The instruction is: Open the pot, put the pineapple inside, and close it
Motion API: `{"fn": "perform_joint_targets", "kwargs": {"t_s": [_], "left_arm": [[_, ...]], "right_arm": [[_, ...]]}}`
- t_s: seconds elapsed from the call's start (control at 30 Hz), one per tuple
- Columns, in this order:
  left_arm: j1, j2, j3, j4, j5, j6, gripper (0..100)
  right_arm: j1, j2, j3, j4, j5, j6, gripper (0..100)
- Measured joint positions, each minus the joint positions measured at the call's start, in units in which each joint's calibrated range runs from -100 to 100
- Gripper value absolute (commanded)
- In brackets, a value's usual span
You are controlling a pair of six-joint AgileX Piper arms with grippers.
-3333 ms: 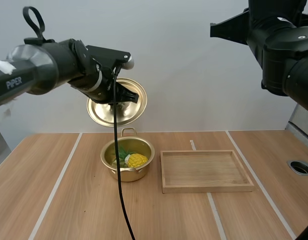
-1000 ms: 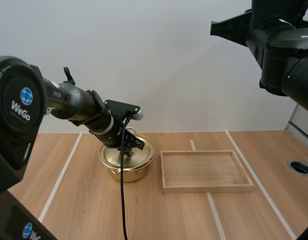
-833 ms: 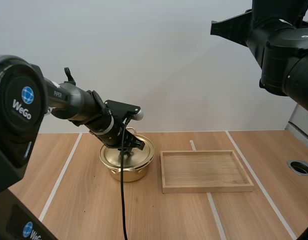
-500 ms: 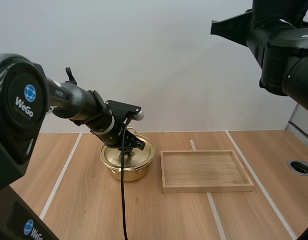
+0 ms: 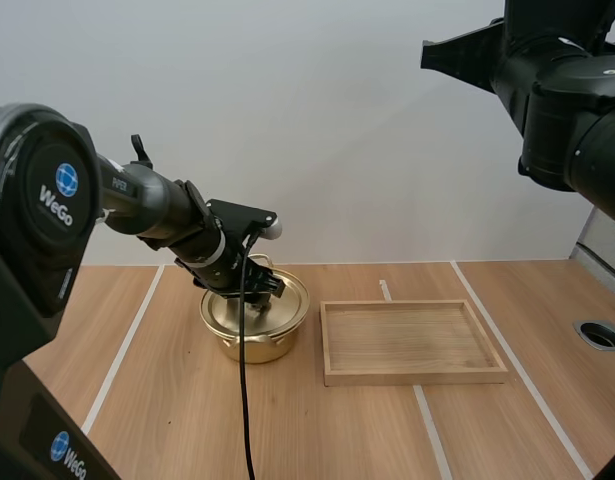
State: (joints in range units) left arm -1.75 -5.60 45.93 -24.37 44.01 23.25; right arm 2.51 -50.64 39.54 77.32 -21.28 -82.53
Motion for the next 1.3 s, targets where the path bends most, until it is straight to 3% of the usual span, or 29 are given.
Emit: {"fn": "perform_joint_targets", "kwargs": {"t_s": [0.47,0.83,1.03,1.23,1.3], "left_arm": [[0.00,0.1,-10.9,3.1,9.4,-4.7,100],[0.00,-9.7,-19.9,3.1,9.6,-5.4,100],[0.00,-17.6,-21.8,3.1,7.1,-5.5,66],[0.00,-25.1,-21.9,3.1,1.7,-5.7,58],[0.00,-27.5,-21.9,3.1,0.7,-5.8,44]], "right_arm": [[0.0,0.0,0.0,0.1,0.0,0.0,0],[0.0,0.0,0.0,0.1,0.0,0.0,0],[0.0,0.0,0.0,0.1,0.0,-0.1,0],[0.0,0.0,0.0,0.1,2.2,-0.7,0],[0.0,0.0,0.0,0.1,2.8,-0.8,0]]}}
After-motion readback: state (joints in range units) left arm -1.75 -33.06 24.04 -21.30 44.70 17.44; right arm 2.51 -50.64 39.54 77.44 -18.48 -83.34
